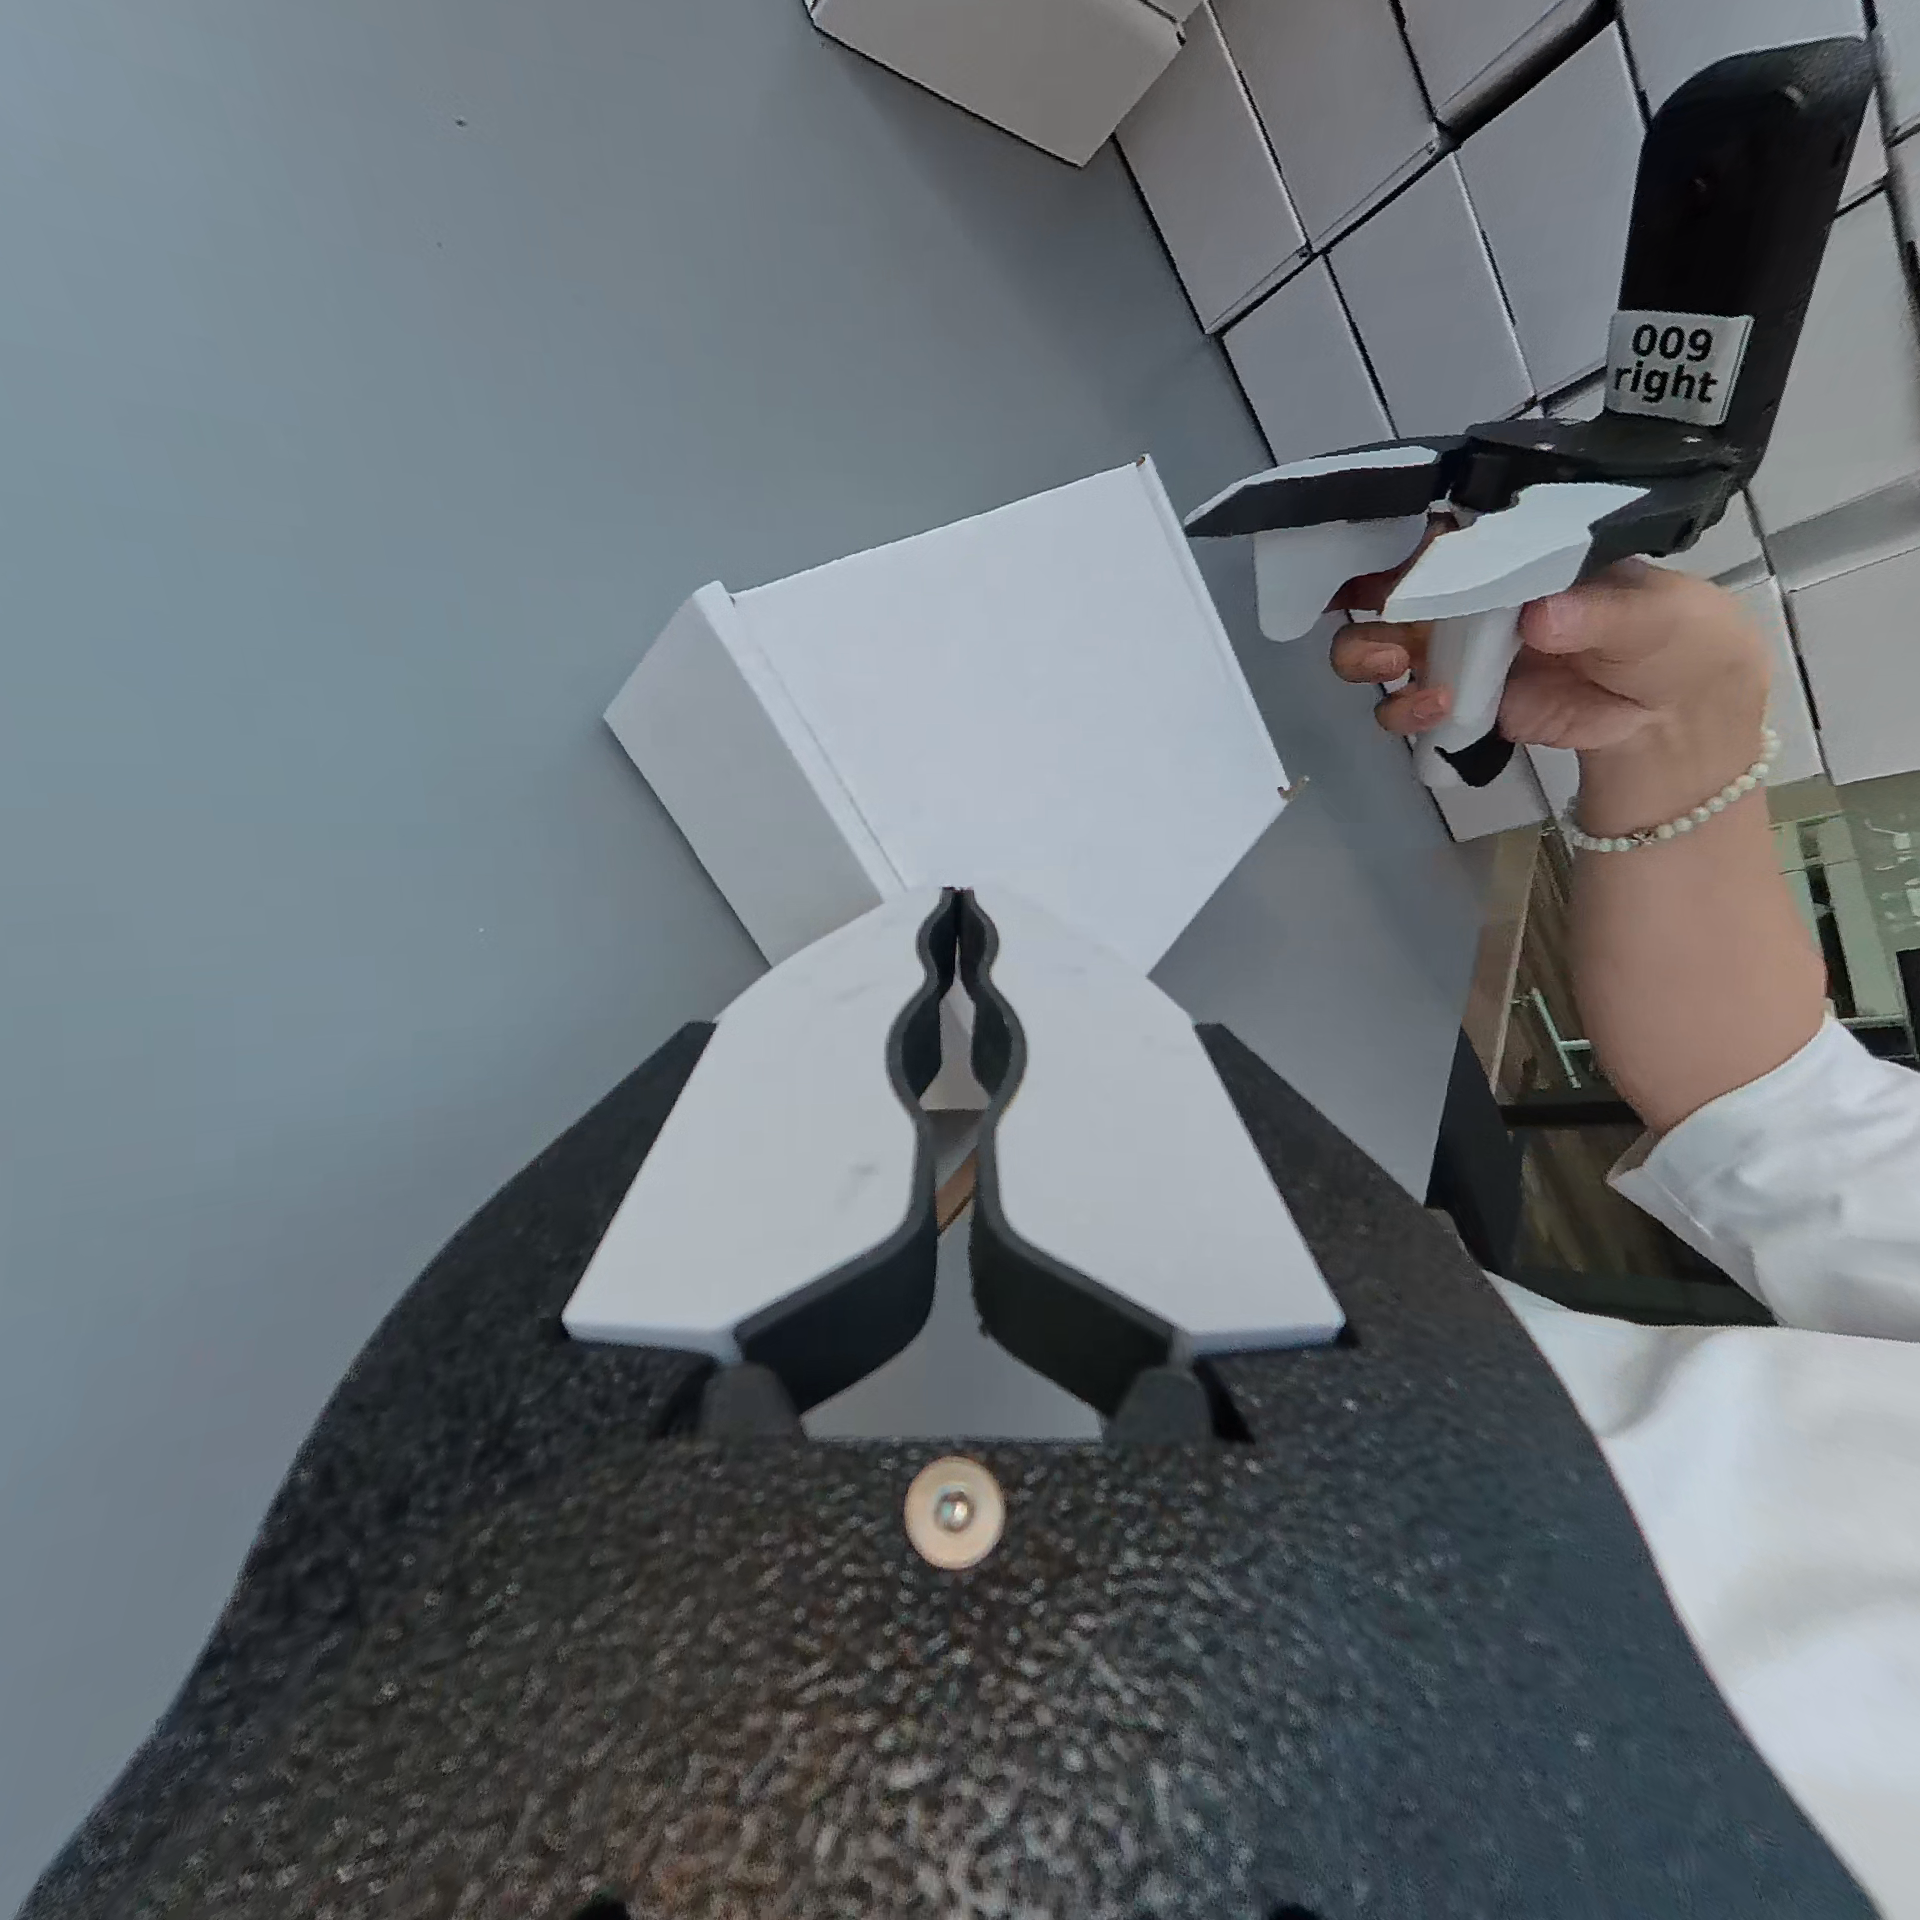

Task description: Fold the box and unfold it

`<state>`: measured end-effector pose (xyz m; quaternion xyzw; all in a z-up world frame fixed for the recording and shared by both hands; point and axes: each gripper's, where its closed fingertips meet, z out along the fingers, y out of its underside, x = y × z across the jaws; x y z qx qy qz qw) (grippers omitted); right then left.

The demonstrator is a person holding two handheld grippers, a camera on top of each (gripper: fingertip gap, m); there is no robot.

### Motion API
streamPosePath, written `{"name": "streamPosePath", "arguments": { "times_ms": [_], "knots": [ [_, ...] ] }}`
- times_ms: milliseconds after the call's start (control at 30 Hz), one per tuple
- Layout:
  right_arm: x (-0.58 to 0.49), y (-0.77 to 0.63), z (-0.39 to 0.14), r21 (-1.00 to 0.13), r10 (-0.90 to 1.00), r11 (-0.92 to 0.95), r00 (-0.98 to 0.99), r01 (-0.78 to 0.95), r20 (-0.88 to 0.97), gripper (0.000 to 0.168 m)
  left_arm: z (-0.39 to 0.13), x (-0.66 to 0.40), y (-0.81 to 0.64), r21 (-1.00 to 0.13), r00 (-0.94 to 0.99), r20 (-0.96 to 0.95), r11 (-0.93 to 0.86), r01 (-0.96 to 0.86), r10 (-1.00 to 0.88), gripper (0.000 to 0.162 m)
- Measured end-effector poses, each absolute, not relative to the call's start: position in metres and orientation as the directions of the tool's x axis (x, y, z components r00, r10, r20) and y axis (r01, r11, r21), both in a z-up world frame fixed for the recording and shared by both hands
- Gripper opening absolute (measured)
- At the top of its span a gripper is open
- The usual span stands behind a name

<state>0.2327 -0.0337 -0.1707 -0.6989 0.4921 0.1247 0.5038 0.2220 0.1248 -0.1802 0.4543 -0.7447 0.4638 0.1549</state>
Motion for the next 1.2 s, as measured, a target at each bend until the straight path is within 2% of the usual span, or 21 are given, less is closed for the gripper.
{"name": "streamPosePath", "arguments": {
  "times_ms": [233, 400, 533, 667, 700, 867, 933, 1067, 1133, 1200],
  "knots": [
    [0.236, -0.012, -0.173, -0.474, -0.500, 0.036, 0.395, -0.880, -0.771, 0.090, -0.182, 0.223, 0.131, -0.588, -0.556, 0.582, 0.164, -0.792, -0.594, 0.000],
    [0.239, 0.005, -0.180, -0.423, -0.503, -0.012, 0.371, -0.906, -0.780, 0.091, -0.183, 0.224, 0.135, -0.599, -0.553, 0.561, 0.158, -0.785, -0.616, 0.000],
    [0.244, 0.016, -0.178, -0.374, -0.455, 0.003, 0.332, -0.927, -0.826, 0.087, -0.184, 0.225, 0.140, -0.611, -0.545, 0.552, 0.140, -0.780, -0.631, 0.000],
    [0.241, 0.033, -0.181, -0.346, -0.441, -0.088, 0.348, -0.934, -0.828, 0.086, -0.183, 0.224, 0.138, -0.632, -0.551, 0.547, 0.122, -0.766, -0.629, 0.000],
    [0.238, 0.036, -0.183, -0.337, -0.438, -0.120, 0.354, -0.934, -0.826, 0.079, -0.184, 0.224, 0.140, -0.639, -0.555, 0.534, 0.126, -0.759, -0.638, 0.000],
    [0.245, 0.041, -0.181, -0.304, -0.426, -0.106, 0.320, -0.947, -0.846, 0.075, -0.184, 0.223, 0.143, -0.686, -0.601, 0.484, 0.150, -0.712, -0.636, 0.000],
    [0.245, 0.041, -0.179, -0.307, -0.406, -0.124, 0.331, -0.944, -0.852, 0.074, -0.182, 0.220, 0.144, -0.737, -0.675, 0.385, 0.231, -0.635, -0.630, 0.005],
    [0.240, 0.034, -0.164, -0.289, -0.284, -0.150, 0.321, -0.946, -0.903, 0.073, -0.141, 0.206, 0.146, -0.895, -0.839, 0.032, 0.359, -0.265, -0.543, 0.017],
    [0.237, 0.026, -0.159, -0.303, -0.243, -0.163, 0.336, -0.939, -0.910, 0.073, -0.116, 0.196, 0.148, -0.914, -0.841, -0.171, 0.402, -0.059, -0.513, 0.031],
    [0.229, 0.019, -0.148, -0.280, -0.143, -0.175, 0.305, -0.944, -0.941, 0.073, -0.102, 0.185, 0.151, -0.857, -0.791, -0.402, 0.493, 0.147, -0.461, 0.040]
  ]
}}
